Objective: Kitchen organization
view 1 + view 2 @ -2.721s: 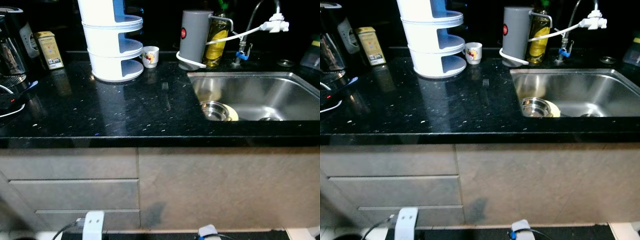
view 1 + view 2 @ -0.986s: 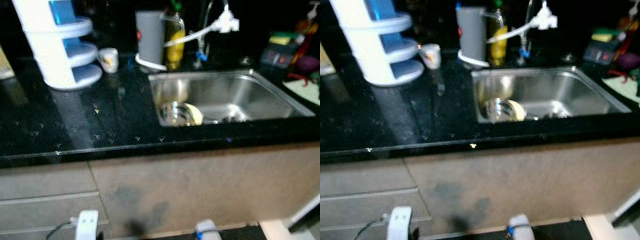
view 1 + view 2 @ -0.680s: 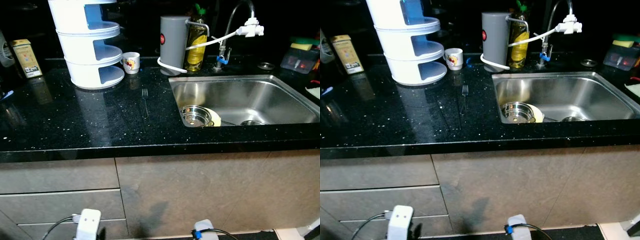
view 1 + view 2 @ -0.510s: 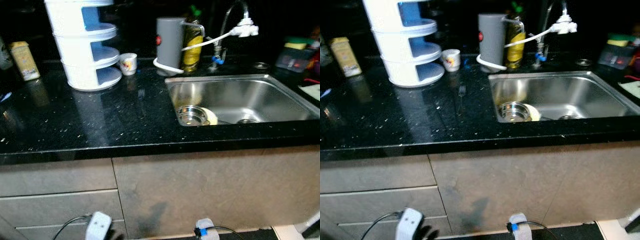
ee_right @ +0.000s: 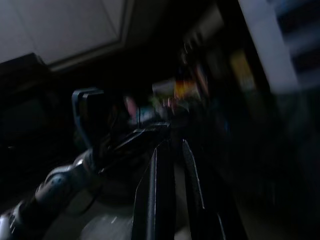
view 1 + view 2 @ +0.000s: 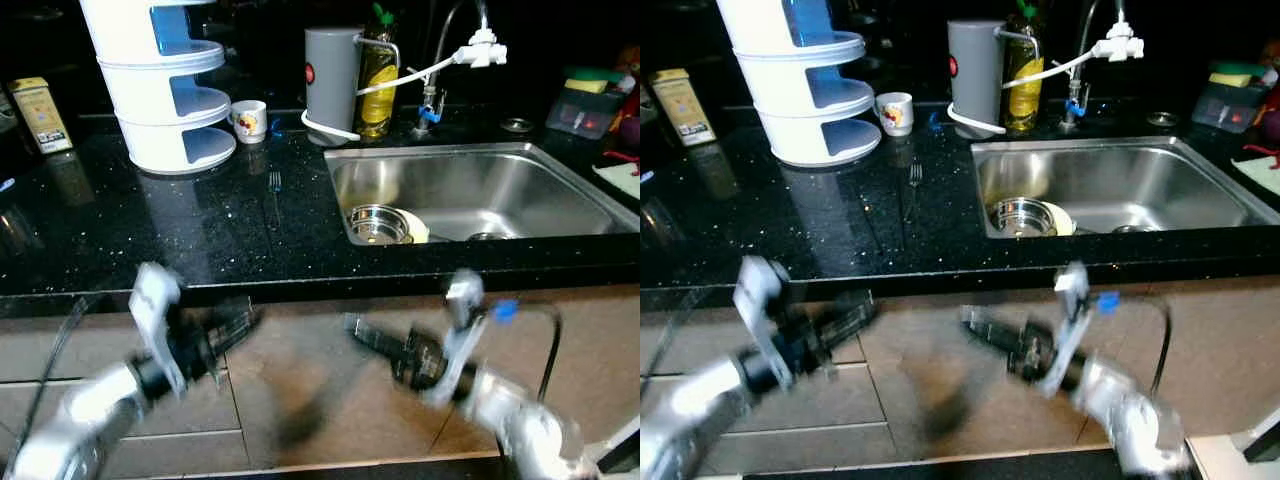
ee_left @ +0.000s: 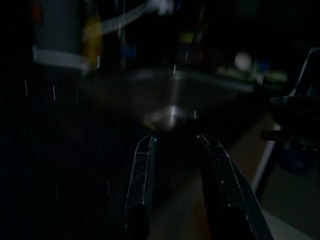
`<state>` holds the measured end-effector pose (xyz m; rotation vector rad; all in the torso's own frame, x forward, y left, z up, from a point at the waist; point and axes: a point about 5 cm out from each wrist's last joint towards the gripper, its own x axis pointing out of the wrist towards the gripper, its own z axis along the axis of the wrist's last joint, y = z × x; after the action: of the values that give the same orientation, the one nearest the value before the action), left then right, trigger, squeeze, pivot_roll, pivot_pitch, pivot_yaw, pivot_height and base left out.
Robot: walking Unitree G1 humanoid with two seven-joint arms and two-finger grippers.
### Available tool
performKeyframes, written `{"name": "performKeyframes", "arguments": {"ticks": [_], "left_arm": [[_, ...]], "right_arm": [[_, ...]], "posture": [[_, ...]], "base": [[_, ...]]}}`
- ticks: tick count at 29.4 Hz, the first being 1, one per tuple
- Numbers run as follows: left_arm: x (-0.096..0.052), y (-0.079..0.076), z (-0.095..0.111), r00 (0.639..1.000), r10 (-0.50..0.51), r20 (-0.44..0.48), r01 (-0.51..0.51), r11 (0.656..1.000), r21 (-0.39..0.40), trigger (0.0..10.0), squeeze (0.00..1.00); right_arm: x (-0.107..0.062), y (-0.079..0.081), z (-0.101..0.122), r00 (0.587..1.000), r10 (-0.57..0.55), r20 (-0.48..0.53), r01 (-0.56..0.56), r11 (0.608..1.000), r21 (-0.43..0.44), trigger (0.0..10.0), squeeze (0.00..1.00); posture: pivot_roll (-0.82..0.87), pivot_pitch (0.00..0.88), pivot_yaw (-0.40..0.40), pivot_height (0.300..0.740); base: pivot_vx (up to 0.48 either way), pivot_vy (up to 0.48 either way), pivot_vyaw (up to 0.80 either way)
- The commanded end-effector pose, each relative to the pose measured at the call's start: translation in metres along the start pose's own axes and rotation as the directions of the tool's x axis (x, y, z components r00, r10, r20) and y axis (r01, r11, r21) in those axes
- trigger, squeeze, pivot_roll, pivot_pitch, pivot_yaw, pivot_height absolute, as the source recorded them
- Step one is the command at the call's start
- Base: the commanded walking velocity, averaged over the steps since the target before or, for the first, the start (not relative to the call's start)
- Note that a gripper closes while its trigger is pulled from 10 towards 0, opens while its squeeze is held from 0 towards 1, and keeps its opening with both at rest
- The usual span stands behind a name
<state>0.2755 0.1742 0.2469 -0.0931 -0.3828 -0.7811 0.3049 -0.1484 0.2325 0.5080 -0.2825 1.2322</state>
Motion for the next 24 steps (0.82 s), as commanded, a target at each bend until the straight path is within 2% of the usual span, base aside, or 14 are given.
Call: {"name": "performKeyframes", "arguments": {"ticks": [1,2,3,4,5,6,8,10,11,12,13,14,20,24], "left_arm": [[0.002,0.002,0.005,0.999,0.041,0.035,-0.042,0.999,0.017,10.0,0.00],[0.002,0.002,0.005,0.999,0.041,0.035,-0.042,0.999,0.017,10.0,0.00],[0.011,0.013,0.013,0.988,0.139,0.068,-0.145,0.986,0.079,10.0,0.00],[0.017,0.026,0.016,0.962,0.270,0.026,-0.271,0.956,0.108,10.0,0.00],[0.017,0.026,0.016,0.962,0.270,0.026,-0.271,0.956,0.108,10.0,0.00],[0.020,0.042,0.015,0.906,0.420,-0.048,-0.404,0.893,0.198,10.0,0.00],[0.018,0.058,0.013,0.809,0.577,-0.116,-0.525,0.796,0.301,10.0,0.00],[0.016,0.063,0.012,0.769,0.627,-0.125,-0.583,0.769,0.263,10.0,0.00],[0.014,0.067,0.012,0.736,0.668,-0.109,-0.629,0.735,0.254,10.0,0.00],[0.014,0.067,0.012,0.736,0.668,-0.109,-0.629,0.735,0.254,10.0,0.00],[0.010,0.074,0.014,0.674,0.735,-0.073,-0.703,0.669,0.242,10.0,0.00],[0.009,0.077,0.015,0.656,0.752,-0.062,-0.722,0.649,0.240,10.0,0.00],[0.015,0.073,0.015,0.664,0.745,-0.061,-0.722,0.660,0.207,10.0,0.00],[0.013,0.075,0.012,0.654,0.752,-0.080,-0.712,0.648,0.270,10.0,0.00]], "right_arm": [[0.001,-0.004,0.005,0.998,-0.049,0.048,0.050,0.998,-0.023,10.0,0.00],[0.001,-0.004,0.005,0.998,-0.049,0.048,0.050,0.998,-0.023,10.0,0.00],[0.014,-0.016,0.021,0.983,-0.158,0.095,0.169,0.977,-0.129,10.0,0.00],[0.025,-0.025,0.037,0.950,-0.280,0.140,0.301,0.939,-0.166,10.0,0.00],[0.025,-0.025,0.037,0.950,-0.280,0.140,0.301,0.939,-0.166,10.0,0.00],[0.030,-0.036,0.050,0.889,-0.424,0.172,0.455,0.860,-0.233,10.0,0.00],[0.030,-0.046,0.061,0.798,-0.574,0.181,0.598,0.719,-0.354,10.0,0.00],[0.031,-0.049,0.061,0.760,-0.629,0.163,0.620,0.628,-0.471,10.0,0.00],[0.032,-0.050,0.060,0.752,-0.640,0.158,0.623,0.612,-0.487,10.0,0.00],[0.032,-0.050,0.060,0.752,-0.640,0.158,0.623,0.612,-0.487,10.0,0.00],[0.037,-0.050,0.057,0.740,-0.653,0.161,0.634,0.598,-0.489,10.0,0.00],[0.038,-0.049,0.057,0.735,-0.658,0.165,0.639,0.589,-0.495,10.0,0.00],[0.047,-0.049,0.049,0.719,-0.679,0.148,0.654,0.590,-0.472,10.0,0.00],[0.052,-0.050,0.043,0.701,-0.702,0.127,0.650,0.555,-0.519,10.0,0.00]], "posture": [[0.03,0.138,-0.024,0.740],[0.03,0.138,-0.024,0.740],[0.03,0.139,-0.021,0.740],[0.03,0.139,-0.020,0.740],[0.03,0.139,-0.020,0.740],[0.03,0.140,-0.017,0.740],[0.03,0.141,-0.013,0.740],[0.03,0.139,-0.009,0.740],[0.03,0.140,-0.007,0.740],[0.03,0.140,-0.007,0.740],[0.03,0.141,-0.005,0.740],[0.03,0.141,-0.005,0.740],[0.04,0.143,-0.004,0.740],[0.04,0.142,-0.002,0.740]], "base": [[0.000,0.000,0.00],[0.000,0.000,0.00],[0.000,0.000,0.00],[0.000,0.000,0.00],[0.000,0.000,0.00],[0.000,0.000,0.00],[0.000,0.000,0.00],[0.000,0.000,0.00],[0.000,0.000,0.00],[0.000,0.000,0.00],[0.000,0.000,0.00],[0.000,0.000,0.00],[0.000,0.000,0.00],[0.000,0.000,0.00]]}}
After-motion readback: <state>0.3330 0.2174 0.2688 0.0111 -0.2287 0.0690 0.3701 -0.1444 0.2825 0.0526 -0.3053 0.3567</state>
